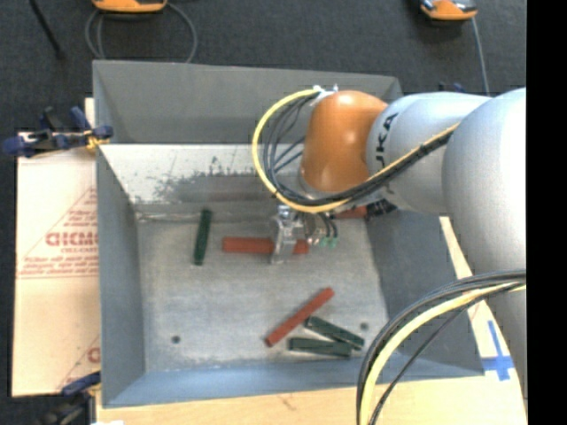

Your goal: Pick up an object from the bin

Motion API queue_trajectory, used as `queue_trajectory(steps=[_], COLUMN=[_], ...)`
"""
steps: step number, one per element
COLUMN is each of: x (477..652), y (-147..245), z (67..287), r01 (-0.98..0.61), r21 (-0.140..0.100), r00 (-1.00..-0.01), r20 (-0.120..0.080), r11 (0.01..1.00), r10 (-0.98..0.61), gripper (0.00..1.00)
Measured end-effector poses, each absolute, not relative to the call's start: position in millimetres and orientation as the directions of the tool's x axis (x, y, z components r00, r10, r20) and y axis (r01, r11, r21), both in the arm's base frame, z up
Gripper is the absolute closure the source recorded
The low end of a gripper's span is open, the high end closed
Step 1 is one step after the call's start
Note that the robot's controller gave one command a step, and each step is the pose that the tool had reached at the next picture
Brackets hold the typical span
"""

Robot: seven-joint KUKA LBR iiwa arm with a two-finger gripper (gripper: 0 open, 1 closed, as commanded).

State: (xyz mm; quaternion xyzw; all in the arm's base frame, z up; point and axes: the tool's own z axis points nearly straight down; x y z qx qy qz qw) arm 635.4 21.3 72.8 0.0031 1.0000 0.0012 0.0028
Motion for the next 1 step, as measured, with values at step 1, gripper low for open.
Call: queue_trajectory(steps=[1], x=[649.7], y=[21.3], z=[242.5], r01=[-0.348], r21=[-0.005], r00=[-0.937], r20=[-0.011], r11=[0.937], r10=[-0.348], gripper=[1.0])
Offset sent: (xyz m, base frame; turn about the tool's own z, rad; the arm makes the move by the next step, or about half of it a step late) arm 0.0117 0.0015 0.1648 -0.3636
